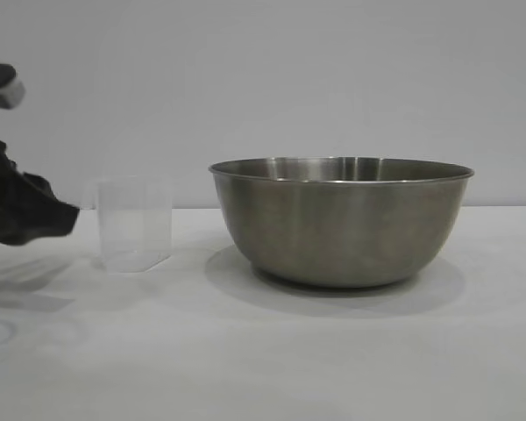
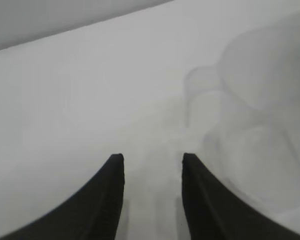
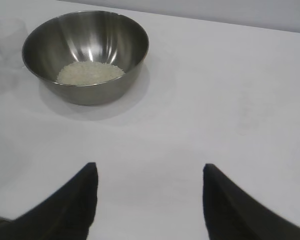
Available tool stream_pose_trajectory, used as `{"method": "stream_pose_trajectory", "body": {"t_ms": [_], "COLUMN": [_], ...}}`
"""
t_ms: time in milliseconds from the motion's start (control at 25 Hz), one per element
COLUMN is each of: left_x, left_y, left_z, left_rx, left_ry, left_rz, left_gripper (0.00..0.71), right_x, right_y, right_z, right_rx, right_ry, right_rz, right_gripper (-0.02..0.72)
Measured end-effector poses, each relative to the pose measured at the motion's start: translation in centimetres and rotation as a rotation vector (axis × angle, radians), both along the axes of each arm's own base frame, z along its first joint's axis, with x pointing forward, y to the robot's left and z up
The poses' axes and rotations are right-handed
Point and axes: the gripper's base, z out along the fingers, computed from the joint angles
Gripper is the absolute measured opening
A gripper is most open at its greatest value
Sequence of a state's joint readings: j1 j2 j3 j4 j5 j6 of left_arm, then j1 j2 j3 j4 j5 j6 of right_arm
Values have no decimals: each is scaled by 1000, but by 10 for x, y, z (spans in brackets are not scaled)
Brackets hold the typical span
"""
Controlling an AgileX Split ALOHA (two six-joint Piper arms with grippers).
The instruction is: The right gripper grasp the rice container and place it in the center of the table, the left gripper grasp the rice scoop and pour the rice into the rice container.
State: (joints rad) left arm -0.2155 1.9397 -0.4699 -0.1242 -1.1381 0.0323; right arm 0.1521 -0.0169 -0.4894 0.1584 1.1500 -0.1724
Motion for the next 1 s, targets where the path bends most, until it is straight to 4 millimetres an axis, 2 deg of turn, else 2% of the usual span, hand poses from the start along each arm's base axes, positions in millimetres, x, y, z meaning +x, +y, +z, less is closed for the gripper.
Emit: {"method": "stream_pose_trajectory", "body": {"t_ms": [240,320,360,400,480,520,560,760,1000], "left_x": [5,4,4,3,1,1,0,-7,-38], "left_y": [59,72,77,81,84,85,85,83,75], "left_z": [1,1,2,4,12,19,28,76,140], "left_rx": [-69,-73,-78,-77,-69,-65,-59,-22,36], "left_ry": [2,1,1,-7,-31,-54,-83,-194,-260], "left_rz": [95,102,109,114,106,105,97,75,37], "left_gripper": [238,238,238,238,238,238,238,238,238], "right_x": [0,0,0,0,0,0,0,0,0], "right_y": [0,0,0,0,0,0,0,0,0], "right_z": [0,0,0,0,0,0,0,0,0], "right_rx": [1,1,1,1,1,1,1,1,1], "right_ry": [0,0,0,0,0,0,0,0,0], "right_rz": [-1,-1,-1,-1,-1,-1,-1,-1,-1], "right_gripper": [427,427,383,371,376,333,325,328,328]}}
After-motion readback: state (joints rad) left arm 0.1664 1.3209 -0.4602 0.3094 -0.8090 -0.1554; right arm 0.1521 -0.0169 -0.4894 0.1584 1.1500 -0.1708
